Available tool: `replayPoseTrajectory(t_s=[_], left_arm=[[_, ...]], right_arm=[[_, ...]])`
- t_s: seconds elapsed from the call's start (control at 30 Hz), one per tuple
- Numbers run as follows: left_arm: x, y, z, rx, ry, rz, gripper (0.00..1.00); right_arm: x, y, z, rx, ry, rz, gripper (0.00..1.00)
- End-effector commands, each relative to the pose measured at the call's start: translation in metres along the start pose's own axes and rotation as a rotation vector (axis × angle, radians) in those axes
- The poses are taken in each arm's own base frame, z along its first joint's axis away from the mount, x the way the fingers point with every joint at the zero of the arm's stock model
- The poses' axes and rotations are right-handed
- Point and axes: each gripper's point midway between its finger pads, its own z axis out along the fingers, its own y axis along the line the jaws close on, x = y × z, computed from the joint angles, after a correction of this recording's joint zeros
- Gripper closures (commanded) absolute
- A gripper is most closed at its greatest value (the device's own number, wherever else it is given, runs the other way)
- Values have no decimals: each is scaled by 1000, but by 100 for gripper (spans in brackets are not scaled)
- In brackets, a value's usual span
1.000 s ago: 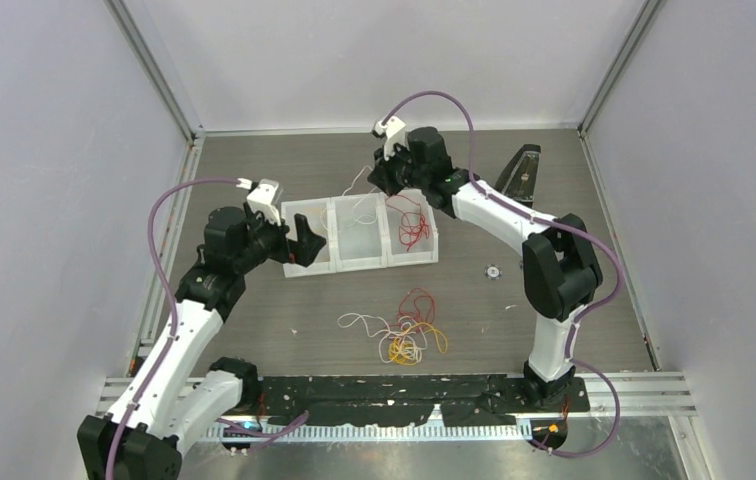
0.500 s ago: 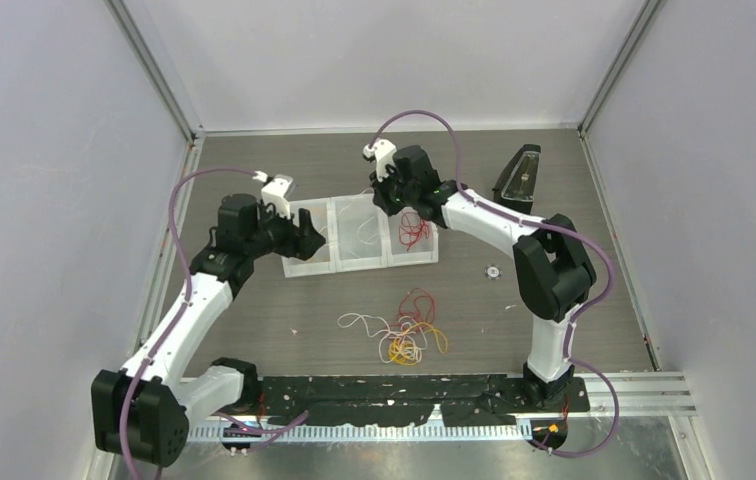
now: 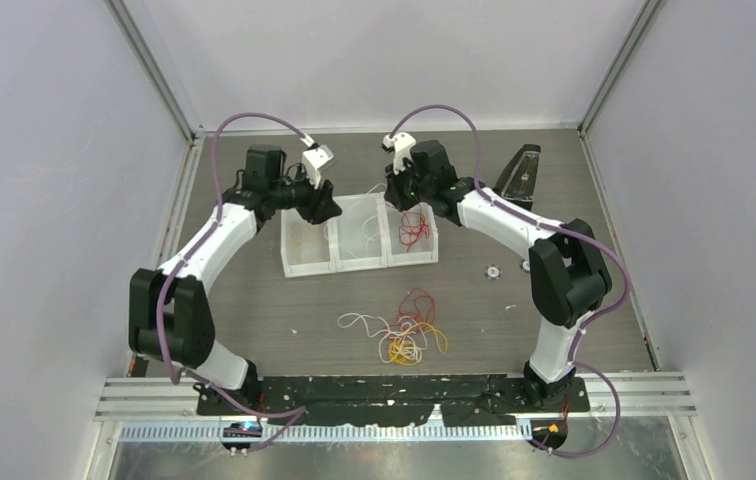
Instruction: Untangle the cables
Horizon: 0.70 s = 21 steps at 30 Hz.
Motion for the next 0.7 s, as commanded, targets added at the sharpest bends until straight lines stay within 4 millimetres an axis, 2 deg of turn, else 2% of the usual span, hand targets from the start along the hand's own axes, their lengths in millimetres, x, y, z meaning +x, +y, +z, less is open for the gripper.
replayPoseTrajectory(t_s=[0.0, 0.13, 0.2, 0.27, 0.47, 0.57, 0.67], left_arm=[[-21, 8, 8, 32, -43, 47, 56], [-28, 21, 14, -14, -67, 16, 56], [-31, 25, 13, -38, -80, -3, 55], [-36, 29, 8, -72, -101, -20, 53], [-52, 42, -21, -145, -212, -164, 43], [-50, 45, -37, -194, -206, -189, 39], [-41, 38, -46, -207, -179, -204, 39]], right_arm=[[-38, -6, -30, 40, -110, 42, 95], [-40, -21, -41, 140, -134, 63, 95], [-39, -33, -45, 218, -128, 78, 95], [-33, -35, -44, 239, -111, 79, 95], [-24, -27, -40, 263, -76, 50, 95], [-24, -20, -37, 308, -61, 5, 95], [-24, -14, -31, 355, -46, -20, 95]])
